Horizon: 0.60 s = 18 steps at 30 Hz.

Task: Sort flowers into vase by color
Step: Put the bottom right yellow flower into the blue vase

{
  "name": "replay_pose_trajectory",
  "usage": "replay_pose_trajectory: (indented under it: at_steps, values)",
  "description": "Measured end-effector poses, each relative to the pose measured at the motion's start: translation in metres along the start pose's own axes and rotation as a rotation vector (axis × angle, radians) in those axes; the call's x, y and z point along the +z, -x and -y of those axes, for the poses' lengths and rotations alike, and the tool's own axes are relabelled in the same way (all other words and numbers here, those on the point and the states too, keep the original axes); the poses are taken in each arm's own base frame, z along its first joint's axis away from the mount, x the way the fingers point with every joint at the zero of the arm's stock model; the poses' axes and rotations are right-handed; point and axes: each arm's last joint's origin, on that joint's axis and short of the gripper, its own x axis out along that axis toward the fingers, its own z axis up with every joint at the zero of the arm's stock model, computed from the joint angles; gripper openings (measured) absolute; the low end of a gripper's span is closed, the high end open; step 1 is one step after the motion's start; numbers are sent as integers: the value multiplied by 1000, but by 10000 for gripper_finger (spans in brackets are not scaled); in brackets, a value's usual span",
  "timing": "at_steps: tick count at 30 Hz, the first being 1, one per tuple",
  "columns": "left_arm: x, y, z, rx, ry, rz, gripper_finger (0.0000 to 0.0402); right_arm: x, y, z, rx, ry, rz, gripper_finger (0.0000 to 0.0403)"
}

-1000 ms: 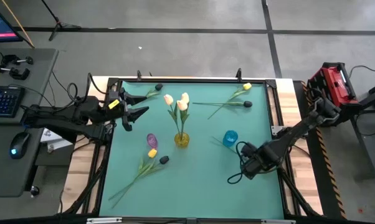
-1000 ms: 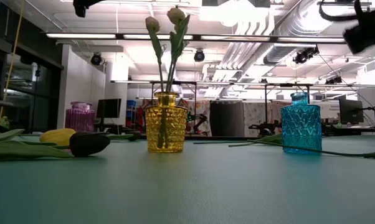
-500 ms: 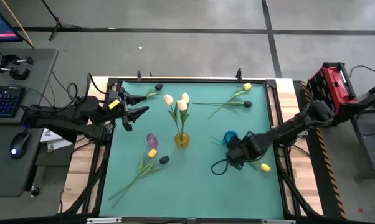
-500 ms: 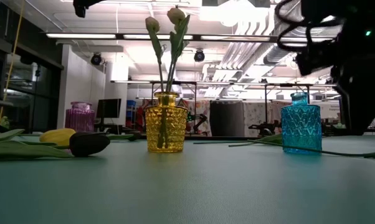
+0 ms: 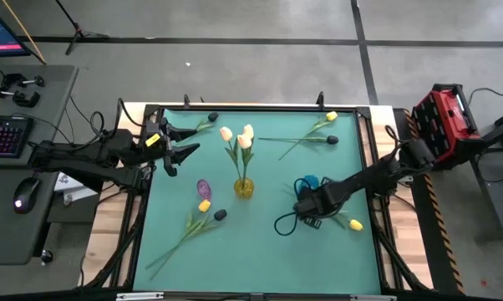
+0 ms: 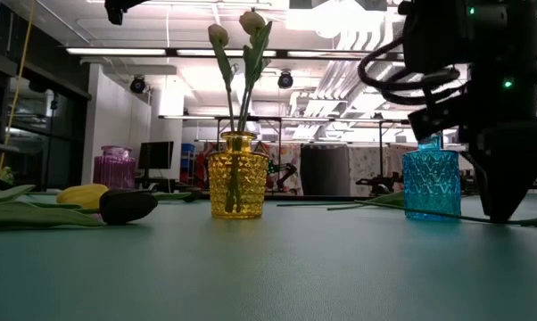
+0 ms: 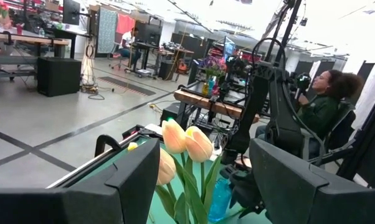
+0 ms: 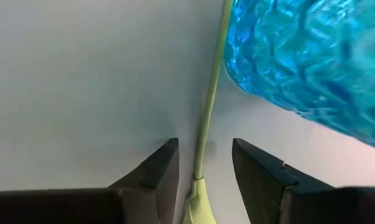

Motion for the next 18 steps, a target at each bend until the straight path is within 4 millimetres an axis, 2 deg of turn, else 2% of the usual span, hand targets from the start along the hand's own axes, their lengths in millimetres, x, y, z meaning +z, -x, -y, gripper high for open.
replay_pose_trajectory:
  at_steps: [8, 10, 14, 18]
  values:
    - [0, 0, 0, 0, 0, 0, 236, 1, -5, -6, 45, 42, -34, 122]
    - [0, 0, 0, 0, -1, 0, 236, 2, -4, -7, 62, 47, -38, 96]
    - [0, 0, 0, 0, 0, 0, 236, 5, 1, -13, 130, 73, -52, 14]
    - [0, 0, 0, 0, 0, 0, 236, 10, 18, -26, 204, 190, -11, 7]
